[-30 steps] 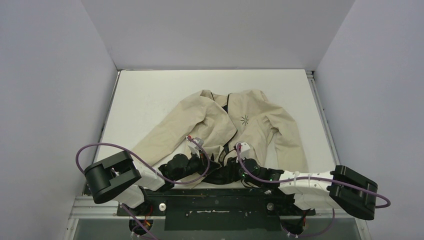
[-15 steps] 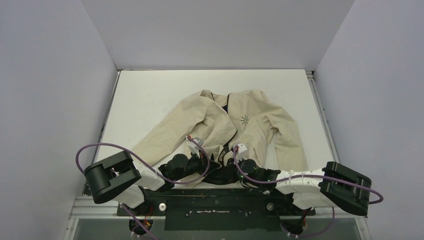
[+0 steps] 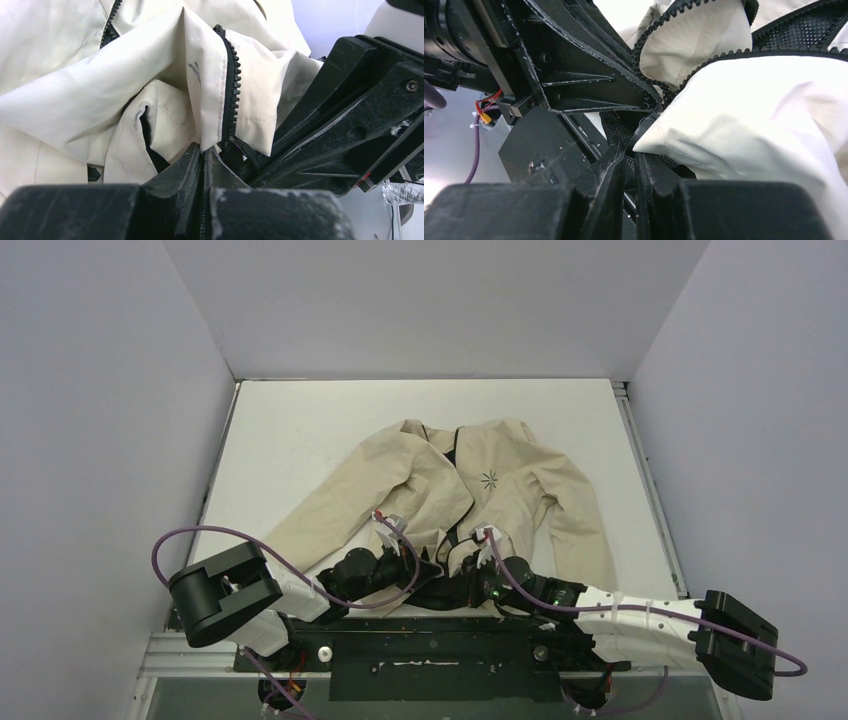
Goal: Zip up the jacket
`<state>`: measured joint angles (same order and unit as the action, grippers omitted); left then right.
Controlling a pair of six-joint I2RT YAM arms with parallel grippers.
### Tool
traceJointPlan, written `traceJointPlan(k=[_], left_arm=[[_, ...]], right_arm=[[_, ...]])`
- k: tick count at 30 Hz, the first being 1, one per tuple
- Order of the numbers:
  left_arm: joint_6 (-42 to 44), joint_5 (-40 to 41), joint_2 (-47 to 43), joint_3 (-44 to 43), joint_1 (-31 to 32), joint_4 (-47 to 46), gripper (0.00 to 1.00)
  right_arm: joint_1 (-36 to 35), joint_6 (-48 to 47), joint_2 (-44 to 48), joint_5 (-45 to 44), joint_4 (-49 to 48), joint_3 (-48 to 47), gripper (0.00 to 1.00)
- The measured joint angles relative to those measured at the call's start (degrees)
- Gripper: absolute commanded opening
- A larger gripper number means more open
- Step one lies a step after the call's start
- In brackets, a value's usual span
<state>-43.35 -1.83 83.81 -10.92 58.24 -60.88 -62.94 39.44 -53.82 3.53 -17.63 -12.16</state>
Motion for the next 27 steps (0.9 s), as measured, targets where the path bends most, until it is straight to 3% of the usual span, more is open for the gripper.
traceJointPlan(k=[9,17,27], left_arm=[[0.1,-0.1,0.3,0.0,0.1,-0.2,0.0],[0.4,0.6,0.2,0.0,-0.1,-0.6,0.0],[0.6,0.9,-0.2,0.0,-0.2,-0.6,0.0]], right_arm=[[2.2,5.2,1.9,-2.8,8.9,-4.9,0.0],[9.4,10.3,-2.3,-0.5,10.0,-9.2,0.0],[11.6,11.2,-7.8,3.7,10.5,-14.6,0.0]])
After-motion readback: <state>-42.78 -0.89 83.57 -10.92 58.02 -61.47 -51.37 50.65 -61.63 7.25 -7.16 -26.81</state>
